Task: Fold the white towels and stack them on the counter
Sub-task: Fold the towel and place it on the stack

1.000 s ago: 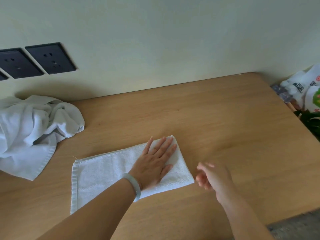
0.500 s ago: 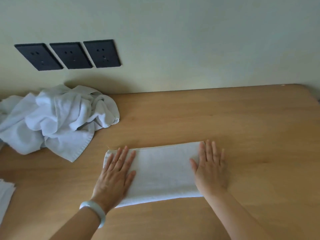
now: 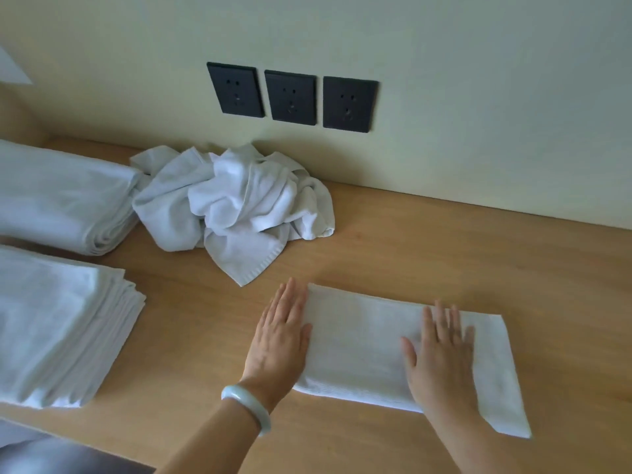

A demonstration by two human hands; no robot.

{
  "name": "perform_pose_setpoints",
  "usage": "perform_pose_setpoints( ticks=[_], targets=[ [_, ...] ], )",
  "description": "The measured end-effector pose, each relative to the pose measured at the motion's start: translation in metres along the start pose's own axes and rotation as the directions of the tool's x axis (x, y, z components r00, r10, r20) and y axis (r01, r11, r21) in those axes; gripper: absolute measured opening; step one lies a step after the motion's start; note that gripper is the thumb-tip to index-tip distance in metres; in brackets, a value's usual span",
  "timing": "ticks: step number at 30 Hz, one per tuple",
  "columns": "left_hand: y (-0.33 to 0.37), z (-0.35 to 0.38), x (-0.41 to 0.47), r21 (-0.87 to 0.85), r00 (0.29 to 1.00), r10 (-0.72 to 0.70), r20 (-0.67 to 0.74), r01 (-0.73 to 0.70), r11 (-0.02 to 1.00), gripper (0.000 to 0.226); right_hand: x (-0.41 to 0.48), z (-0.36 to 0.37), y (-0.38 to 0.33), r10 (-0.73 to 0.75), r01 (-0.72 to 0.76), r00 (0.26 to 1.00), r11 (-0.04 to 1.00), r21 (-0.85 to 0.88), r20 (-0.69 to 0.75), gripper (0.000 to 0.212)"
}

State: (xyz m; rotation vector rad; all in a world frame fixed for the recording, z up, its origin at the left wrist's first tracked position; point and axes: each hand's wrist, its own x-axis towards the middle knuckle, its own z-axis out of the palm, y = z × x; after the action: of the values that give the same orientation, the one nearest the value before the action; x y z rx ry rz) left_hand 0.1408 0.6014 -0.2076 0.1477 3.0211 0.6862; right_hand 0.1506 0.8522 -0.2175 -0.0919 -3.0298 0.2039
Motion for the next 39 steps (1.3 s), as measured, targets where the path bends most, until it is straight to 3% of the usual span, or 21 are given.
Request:
perform_pose_setpoints(
  ticks=[3, 6, 12, 16, 23, 33, 39],
  targets=[
    [0.001, -0.012, -0.023, -0.214, 0.963, -0.267, -0.028, 0.255, 0.943, 0.038, 0.010, 0.000, -0.070, -0.418, 0.416, 0.908, 0.892, 0.176, -0.031, 0.047],
    [0.002, -0.017, -0.037, -0.340, 0.929, -0.357, 0.092, 0.367, 0.866, 0.016, 0.024, 0.024, -0.113, -0.572, 0.546, 0.819, 0.797, 0.258, 0.033, 0.053],
    [-0.006, -0.021, -0.040, -0.442, 0.892, -0.373, 0.256, 0.451, 0.775, 0.026, 0.027, 0.038, -0.122, -0.483, 0.473, 0.872, 0.873, 0.118, 0.082, 0.056],
    [-0.011, -0.022, -0.042, -0.415, 0.886, -0.361, 0.291, 0.457, 0.787, 0.026, 0.027, 0.039, -0.123, -0.453, 0.445, 0.887, 0.890, 0.099, 0.088, 0.060],
    [-0.005, -0.020, -0.053, -0.549, 0.964, -0.237, 0.118, 0.263, 0.794, 0.030, 0.031, 0.038, -0.122, -0.455, 0.436, 0.886, 0.882, 0.178, 0.084, 0.062],
    [-0.013, -0.024, -0.044, -0.560, 0.959, -0.200, 0.199, 0.279, 0.780, 0.026, 0.029, 0.038, -0.123, -0.442, 0.426, 0.896, 0.882, 0.204, 0.043, 0.061],
    [-0.012, -0.025, -0.041, -0.494, 0.970, -0.123, 0.208, 0.213, 0.843, 0.013, 0.029, 0.037, -0.123, -0.444, 0.428, 0.895, 0.880, 0.206, 0.035, 0.059]
  ],
)
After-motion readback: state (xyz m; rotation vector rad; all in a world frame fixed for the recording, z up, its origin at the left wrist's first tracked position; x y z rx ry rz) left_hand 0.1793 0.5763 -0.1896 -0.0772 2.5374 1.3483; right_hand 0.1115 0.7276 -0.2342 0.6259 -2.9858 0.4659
